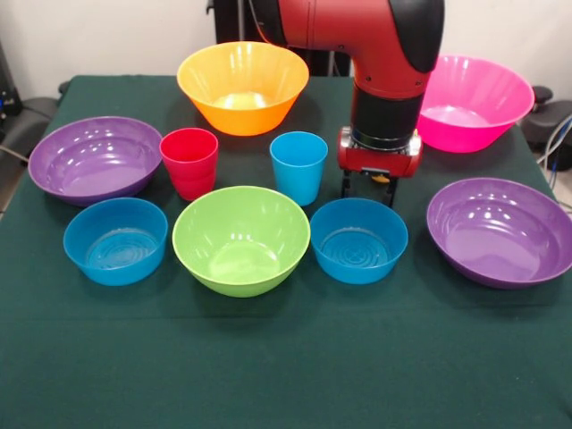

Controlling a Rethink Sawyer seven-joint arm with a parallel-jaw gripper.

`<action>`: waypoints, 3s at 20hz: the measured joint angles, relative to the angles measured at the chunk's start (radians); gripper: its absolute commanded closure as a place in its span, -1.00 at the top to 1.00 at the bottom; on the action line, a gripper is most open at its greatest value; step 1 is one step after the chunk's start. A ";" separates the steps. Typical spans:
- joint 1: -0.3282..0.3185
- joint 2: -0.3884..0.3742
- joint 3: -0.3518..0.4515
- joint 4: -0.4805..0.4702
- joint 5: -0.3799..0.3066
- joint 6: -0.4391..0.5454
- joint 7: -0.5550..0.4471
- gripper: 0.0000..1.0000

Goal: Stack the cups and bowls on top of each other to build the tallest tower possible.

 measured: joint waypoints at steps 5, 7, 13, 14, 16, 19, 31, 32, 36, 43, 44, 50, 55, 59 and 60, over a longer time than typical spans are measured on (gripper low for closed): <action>0.000 0.002 0.000 -0.007 0.000 0.002 0.000 1.00; 0.000 0.003 0.000 -0.011 0.000 0.011 0.000 1.00; -0.001 0.010 0.000 -0.041 0.000 0.069 0.000 1.00; -0.003 0.013 0.000 -0.053 0.000 0.093 0.000 1.00; -0.003 0.017 0.000 -0.068 0.000 0.119 0.000 1.00; -0.004 0.021 0.000 -0.084 0.000 0.151 0.000 1.00; -0.009 0.027 0.000 -0.141 0.000 0.179 0.000 1.00; -0.010 0.026 0.000 -0.148 0.000 0.179 0.000 1.00; -0.011 0.021 0.000 -0.158 0.000 0.179 0.000 1.00; -0.011 -0.004 0.000 -0.163 -0.001 0.187 0.000 1.00; -0.011 -0.011 0.000 -0.163 0.000 0.189 0.000 1.00; -0.011 -0.045 0.000 -0.164 -0.001 0.189 0.000 1.00; -0.011 -0.045 0.000 -0.175 -0.001 0.189 0.000 1.00; -0.011 -0.025 0.000 -0.194 -0.001 0.179 0.000 1.00; -0.012 -0.012 0.000 -0.200 -0.001 0.165 0.000 1.00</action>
